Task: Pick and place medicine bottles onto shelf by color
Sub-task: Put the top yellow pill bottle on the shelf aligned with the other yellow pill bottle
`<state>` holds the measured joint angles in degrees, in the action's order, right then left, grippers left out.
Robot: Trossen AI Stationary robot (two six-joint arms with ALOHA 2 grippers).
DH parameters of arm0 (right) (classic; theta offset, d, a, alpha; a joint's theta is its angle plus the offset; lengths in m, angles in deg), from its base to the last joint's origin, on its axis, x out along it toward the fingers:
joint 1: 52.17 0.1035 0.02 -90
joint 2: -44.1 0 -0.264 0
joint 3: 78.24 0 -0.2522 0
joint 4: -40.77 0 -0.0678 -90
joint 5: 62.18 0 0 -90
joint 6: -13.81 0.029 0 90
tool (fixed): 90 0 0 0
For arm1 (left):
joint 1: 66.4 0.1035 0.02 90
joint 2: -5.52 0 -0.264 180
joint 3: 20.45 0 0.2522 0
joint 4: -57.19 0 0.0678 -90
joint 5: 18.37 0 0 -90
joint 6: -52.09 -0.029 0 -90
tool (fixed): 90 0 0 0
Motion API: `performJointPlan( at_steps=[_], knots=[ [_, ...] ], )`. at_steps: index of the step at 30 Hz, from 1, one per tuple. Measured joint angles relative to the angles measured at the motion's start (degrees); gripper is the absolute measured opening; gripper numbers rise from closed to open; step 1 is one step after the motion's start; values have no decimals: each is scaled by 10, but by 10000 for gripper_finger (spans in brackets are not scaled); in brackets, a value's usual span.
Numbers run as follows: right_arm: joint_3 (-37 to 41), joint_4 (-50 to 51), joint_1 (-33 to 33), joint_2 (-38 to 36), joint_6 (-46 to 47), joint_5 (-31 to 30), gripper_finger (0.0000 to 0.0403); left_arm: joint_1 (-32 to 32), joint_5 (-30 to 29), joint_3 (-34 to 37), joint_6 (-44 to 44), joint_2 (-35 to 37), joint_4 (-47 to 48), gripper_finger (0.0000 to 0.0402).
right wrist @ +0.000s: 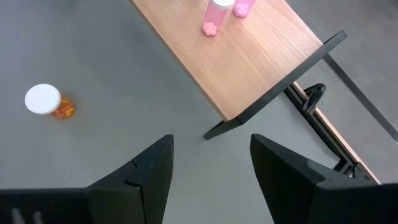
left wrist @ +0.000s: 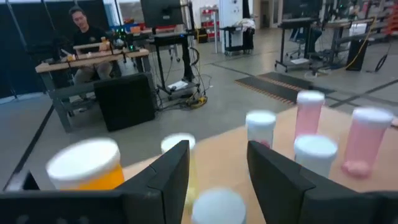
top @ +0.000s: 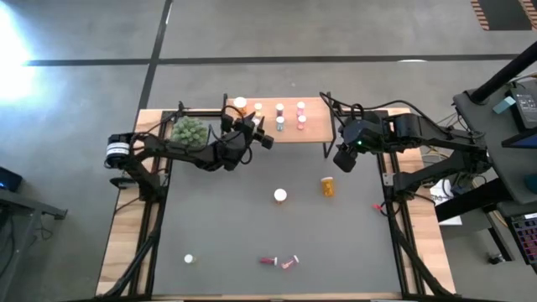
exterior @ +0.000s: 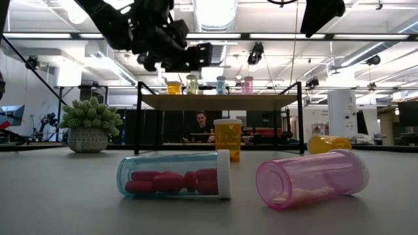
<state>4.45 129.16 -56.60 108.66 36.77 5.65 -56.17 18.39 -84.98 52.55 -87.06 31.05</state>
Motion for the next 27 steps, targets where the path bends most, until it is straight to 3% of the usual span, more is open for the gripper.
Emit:
performJointPlan(
  at_steps=[12,17,21,27],
  knots=[
    [0,0,0,0,2,0,203,-45,0,4,-42,78,9,146],
    [0,0,0,0,5,0,203,-89,1,7,-33,128,148,146],
    [0,0,0,0,5,0,203,-115,1,9,48,156,249,145],
    [0,-1,0,0,5,0,203,-126,4,21,112,144,277,117]
  ],
)
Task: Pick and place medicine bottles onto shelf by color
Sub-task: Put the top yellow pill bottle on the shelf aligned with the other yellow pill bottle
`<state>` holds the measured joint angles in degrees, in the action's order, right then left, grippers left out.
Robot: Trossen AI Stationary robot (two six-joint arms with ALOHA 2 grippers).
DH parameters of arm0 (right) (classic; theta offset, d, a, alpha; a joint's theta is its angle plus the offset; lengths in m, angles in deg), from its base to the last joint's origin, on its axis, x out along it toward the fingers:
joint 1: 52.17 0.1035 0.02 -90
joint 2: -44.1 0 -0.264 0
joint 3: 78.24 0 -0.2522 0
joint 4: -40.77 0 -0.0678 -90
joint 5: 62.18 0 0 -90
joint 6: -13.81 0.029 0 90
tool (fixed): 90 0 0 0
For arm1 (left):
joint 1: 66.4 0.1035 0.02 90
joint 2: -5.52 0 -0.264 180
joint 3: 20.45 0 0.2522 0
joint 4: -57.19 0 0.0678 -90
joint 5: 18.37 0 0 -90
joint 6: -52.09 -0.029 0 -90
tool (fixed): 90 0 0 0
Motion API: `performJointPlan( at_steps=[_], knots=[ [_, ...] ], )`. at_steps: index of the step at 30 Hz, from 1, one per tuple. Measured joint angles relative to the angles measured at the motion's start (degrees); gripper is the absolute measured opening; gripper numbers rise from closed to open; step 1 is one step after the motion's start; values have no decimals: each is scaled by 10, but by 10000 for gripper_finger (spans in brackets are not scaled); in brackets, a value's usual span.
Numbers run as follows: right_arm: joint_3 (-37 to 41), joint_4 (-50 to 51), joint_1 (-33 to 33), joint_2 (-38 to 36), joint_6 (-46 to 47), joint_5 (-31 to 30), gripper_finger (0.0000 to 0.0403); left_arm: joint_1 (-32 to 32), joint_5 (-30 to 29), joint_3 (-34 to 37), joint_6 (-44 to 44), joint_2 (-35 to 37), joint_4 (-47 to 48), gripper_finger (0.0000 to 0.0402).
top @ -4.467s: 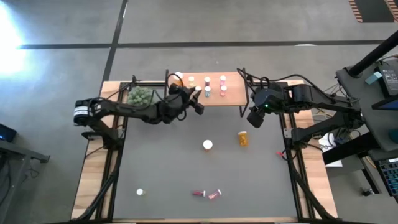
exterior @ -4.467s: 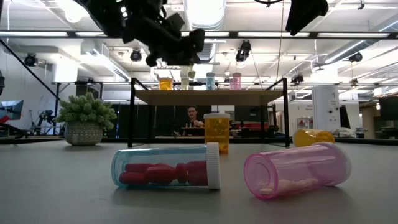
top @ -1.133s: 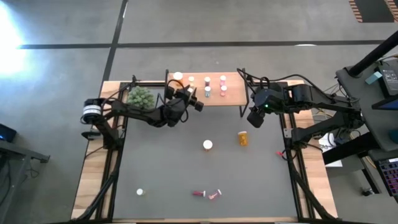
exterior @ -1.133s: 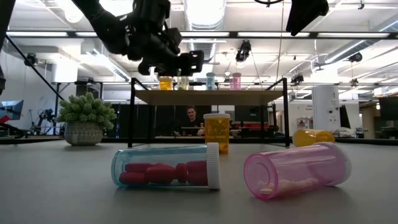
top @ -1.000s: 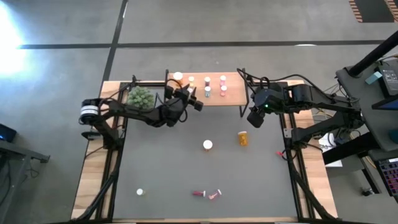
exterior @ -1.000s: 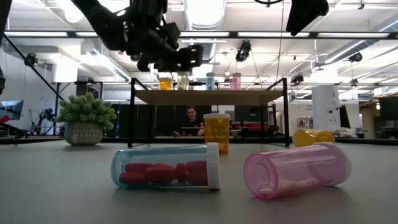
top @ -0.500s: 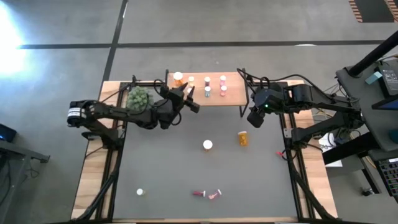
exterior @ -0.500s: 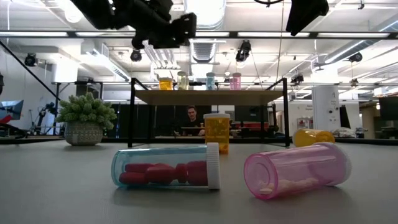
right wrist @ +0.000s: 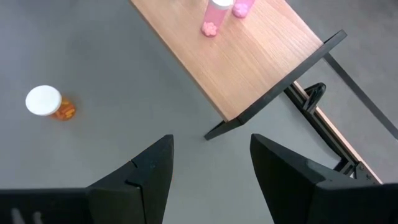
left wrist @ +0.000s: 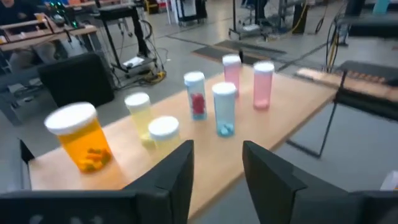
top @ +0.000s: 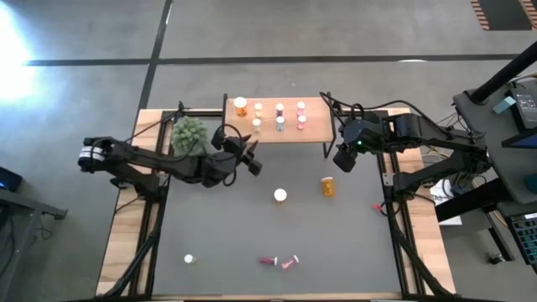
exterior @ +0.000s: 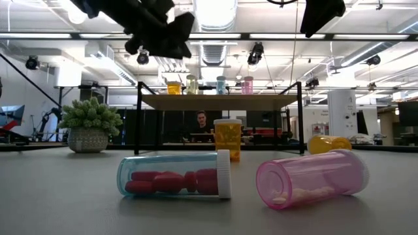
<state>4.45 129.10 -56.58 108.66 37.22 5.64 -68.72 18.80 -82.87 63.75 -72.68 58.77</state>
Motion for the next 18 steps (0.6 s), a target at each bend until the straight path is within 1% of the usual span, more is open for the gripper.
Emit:
performJointPlan(
  at_steps=[7,12,18],
  knots=[
    [0,-1,0,0,2,0,203,7,-9,0,0,-42,-3,75],
    [0,0,0,0,16,0,203,16,-16,0,0,-74,-9,60],
    [0,0,0,0,22,0,203,38,-19,0,0,-113,-48,49]
  ],
)
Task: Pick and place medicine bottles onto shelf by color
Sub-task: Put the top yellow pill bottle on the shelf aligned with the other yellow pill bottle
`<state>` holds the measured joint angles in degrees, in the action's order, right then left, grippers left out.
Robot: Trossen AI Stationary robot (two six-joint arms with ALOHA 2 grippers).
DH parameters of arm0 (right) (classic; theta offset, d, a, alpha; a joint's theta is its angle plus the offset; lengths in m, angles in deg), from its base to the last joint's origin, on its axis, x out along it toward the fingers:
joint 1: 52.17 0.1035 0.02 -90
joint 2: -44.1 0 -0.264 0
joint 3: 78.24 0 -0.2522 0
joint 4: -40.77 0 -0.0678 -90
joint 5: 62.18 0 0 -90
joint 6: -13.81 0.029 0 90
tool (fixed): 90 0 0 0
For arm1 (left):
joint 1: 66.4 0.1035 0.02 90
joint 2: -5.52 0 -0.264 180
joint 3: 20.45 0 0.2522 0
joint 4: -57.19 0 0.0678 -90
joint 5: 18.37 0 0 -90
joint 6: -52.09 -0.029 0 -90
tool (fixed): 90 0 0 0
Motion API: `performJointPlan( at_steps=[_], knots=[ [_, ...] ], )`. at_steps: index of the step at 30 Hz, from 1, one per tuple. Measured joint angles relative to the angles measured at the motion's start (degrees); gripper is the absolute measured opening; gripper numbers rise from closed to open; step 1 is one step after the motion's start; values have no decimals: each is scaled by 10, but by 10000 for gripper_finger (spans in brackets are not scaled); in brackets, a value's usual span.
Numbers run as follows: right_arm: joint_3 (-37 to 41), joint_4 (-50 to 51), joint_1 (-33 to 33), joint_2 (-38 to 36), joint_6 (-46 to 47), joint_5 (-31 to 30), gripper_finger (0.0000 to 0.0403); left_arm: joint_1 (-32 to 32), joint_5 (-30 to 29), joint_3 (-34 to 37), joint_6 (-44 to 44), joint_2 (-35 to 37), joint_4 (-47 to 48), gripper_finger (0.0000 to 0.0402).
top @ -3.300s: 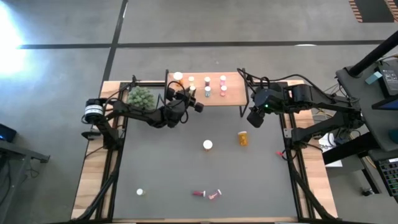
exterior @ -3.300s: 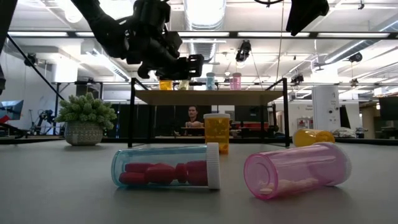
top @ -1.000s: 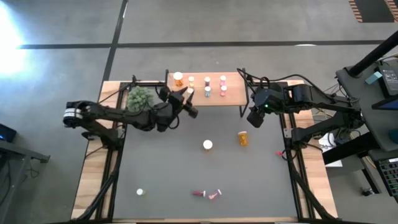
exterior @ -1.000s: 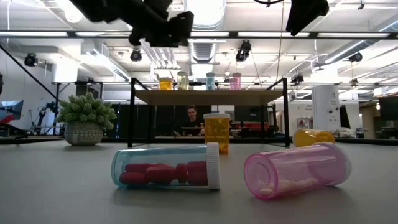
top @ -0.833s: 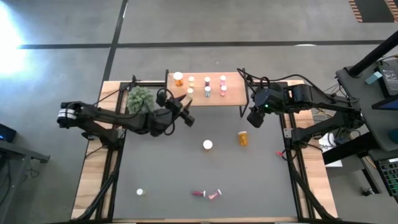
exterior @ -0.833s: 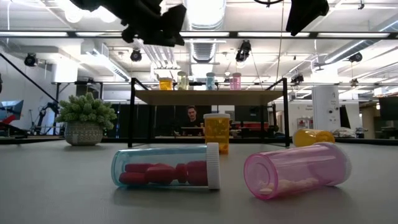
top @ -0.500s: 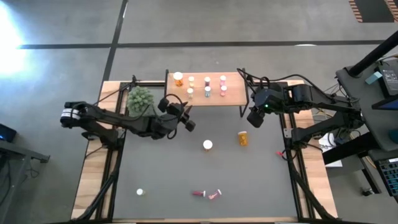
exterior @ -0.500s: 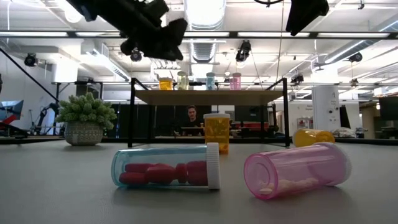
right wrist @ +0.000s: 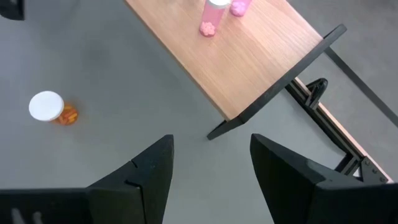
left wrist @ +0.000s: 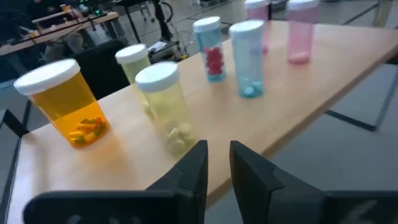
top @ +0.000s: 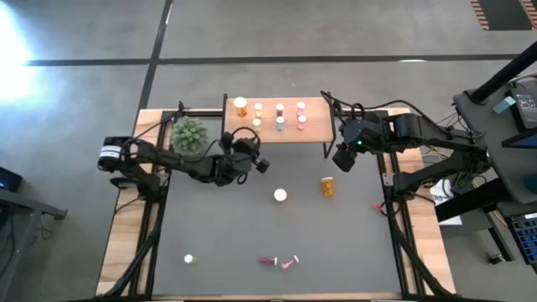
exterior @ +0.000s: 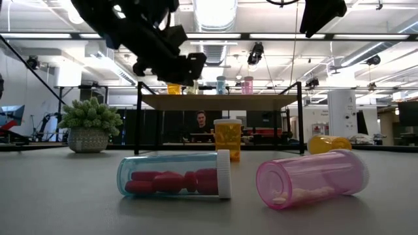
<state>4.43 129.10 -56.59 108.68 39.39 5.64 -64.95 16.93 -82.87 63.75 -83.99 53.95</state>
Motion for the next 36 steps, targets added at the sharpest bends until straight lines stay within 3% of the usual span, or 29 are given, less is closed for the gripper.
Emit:
performJointPlan(
  at_steps=[36],
  knots=[
    [0,-1,0,0,9,0,203,39,-14,-1,0,-8,-21,47]
  ],
)
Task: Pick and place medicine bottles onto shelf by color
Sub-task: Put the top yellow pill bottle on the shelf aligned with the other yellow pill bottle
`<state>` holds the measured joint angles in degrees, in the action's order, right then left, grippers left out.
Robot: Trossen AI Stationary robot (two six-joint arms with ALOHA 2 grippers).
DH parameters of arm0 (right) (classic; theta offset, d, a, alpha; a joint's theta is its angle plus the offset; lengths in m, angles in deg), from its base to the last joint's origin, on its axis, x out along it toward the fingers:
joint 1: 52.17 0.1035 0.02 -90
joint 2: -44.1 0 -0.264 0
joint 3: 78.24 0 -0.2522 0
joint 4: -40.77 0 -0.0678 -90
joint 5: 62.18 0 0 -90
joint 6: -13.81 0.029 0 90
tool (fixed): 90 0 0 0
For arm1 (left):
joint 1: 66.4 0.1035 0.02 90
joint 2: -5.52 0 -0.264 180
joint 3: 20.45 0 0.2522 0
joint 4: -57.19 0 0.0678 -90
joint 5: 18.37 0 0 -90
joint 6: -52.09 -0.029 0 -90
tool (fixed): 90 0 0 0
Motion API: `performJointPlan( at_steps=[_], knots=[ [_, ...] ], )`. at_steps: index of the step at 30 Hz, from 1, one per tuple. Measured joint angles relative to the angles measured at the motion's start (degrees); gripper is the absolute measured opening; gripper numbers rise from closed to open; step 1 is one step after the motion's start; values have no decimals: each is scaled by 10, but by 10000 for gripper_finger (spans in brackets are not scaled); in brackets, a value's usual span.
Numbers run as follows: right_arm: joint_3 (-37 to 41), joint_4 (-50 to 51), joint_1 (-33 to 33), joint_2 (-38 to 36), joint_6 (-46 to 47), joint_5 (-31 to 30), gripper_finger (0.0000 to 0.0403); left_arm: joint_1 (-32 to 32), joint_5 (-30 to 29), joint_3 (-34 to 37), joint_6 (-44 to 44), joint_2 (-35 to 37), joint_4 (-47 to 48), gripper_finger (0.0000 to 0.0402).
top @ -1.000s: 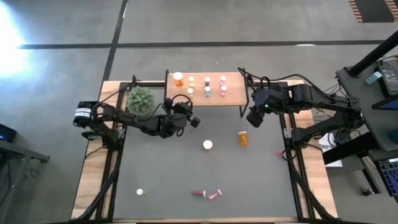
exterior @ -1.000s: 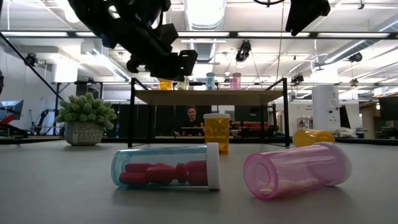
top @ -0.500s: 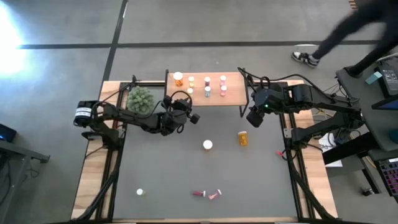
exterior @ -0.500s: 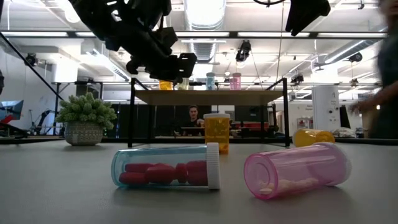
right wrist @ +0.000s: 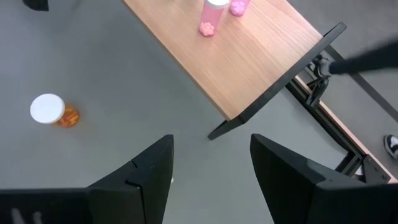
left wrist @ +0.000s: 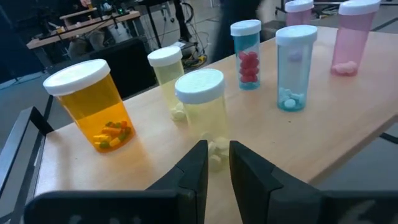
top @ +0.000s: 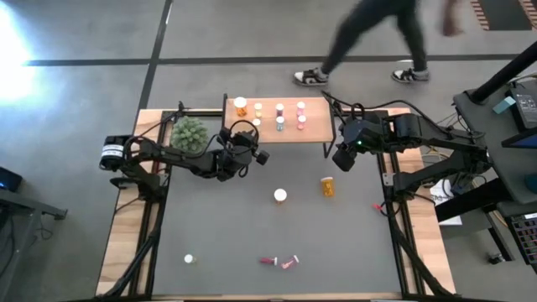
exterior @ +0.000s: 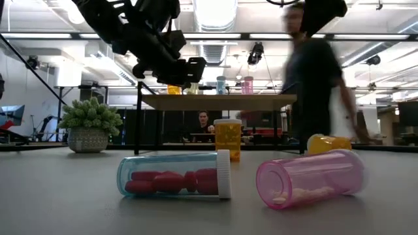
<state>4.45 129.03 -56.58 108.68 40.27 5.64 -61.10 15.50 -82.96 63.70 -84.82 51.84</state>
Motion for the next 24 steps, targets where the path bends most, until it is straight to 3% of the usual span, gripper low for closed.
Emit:
performJointPlan(
  at_steps=[24],
  knots=[
    [0,-1,0,0,-1,0,203,22,8,-1,0,-4,-2,47]
  ],
)
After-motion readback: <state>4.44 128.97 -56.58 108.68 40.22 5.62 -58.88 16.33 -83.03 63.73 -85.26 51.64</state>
